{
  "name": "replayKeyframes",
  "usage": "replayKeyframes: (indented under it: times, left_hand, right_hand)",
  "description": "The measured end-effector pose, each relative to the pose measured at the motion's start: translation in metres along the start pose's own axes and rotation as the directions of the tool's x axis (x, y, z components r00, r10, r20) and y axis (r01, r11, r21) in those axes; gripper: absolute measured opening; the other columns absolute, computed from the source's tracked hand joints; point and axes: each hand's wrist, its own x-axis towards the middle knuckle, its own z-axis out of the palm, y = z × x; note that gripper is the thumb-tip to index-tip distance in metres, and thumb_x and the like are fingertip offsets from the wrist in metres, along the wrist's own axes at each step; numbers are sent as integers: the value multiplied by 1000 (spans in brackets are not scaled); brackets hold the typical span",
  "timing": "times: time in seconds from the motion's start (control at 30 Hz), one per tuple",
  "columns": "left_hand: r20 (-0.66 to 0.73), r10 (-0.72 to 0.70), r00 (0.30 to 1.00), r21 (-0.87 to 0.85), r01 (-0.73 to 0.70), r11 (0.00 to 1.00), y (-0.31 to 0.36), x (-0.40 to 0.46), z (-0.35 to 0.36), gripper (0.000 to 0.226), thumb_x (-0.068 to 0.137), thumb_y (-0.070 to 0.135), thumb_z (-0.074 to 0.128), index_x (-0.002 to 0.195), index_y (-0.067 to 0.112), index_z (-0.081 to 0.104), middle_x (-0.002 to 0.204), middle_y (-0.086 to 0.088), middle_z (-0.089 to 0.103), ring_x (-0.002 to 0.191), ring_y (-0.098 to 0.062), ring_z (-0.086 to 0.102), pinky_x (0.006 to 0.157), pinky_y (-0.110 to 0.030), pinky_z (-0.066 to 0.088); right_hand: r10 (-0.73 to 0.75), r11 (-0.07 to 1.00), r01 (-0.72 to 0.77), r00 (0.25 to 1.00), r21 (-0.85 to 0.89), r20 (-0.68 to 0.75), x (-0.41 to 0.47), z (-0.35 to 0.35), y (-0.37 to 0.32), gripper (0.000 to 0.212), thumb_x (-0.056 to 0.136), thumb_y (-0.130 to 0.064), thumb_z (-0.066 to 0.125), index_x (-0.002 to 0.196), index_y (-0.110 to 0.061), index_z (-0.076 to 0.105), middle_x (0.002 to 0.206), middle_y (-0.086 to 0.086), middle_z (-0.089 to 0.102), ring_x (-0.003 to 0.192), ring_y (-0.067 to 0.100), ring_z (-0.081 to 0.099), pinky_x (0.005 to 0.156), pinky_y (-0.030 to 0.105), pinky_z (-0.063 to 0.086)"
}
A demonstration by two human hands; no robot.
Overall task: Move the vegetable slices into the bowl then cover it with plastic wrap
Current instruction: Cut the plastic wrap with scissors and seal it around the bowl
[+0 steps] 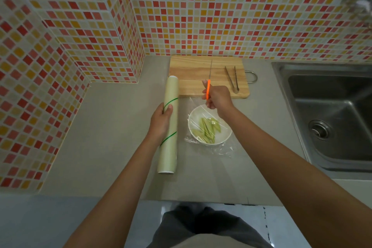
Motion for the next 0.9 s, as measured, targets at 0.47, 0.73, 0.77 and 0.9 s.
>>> replayKeyframes:
  times: [0.47, 0.73, 0.77, 0.9]
  left_hand:
    - [-143, 29, 989, 644, 71, 762, -29, 1, 10, 49, 99, 29, 42, 137, 0, 33, 127, -25, 39, 113, -42, 45, 85, -49, 44]
    - [-171, 49, 984, 712, 89, 697, -32, -5, 21, 57, 100, 29, 41, 145, 0, 23, 131, -24, 37, 120, -39, 39, 81, -50, 47]
    - [-170, 48, 984, 714, 90, 694, -33, -6, 20, 57, 100, 29, 41, 145, 0, 23, 131, -25, 37, 120, -39, 39, 80, -50, 47]
    - [-158, 47, 986, 736, 86, 672, -38, -10, 17, 58, 99, 29, 42, 146, 0, 23, 130, -23, 37, 119, -38, 39, 79, -50, 48]
  right_hand:
    - [-159, 697, -120, 936, -707, -315, -17, -106, 88, 34, 88, -28, 52, 63, -6, 59, 76, 20, 65, 83, 39, 64, 68, 32, 44]
    - [-160, 548, -179, 936, -817, -313, -25, -100, 107, 35, 92, -26, 45, 86, -1, 69, 92, 19, 68, 85, 36, 66, 71, 32, 48]
    - [-162, 538, -183, 936, -823, -314, -25, -99, 107, 35, 93, -26, 44, 87, -1, 69, 93, 19, 68, 86, 36, 66, 70, 32, 48]
    - [-170, 517, -187, 934, -835, -314, -26, -101, 113, 36, 94, -29, 44, 92, 0, 66, 96, 19, 68, 87, 36, 65, 71, 33, 48]
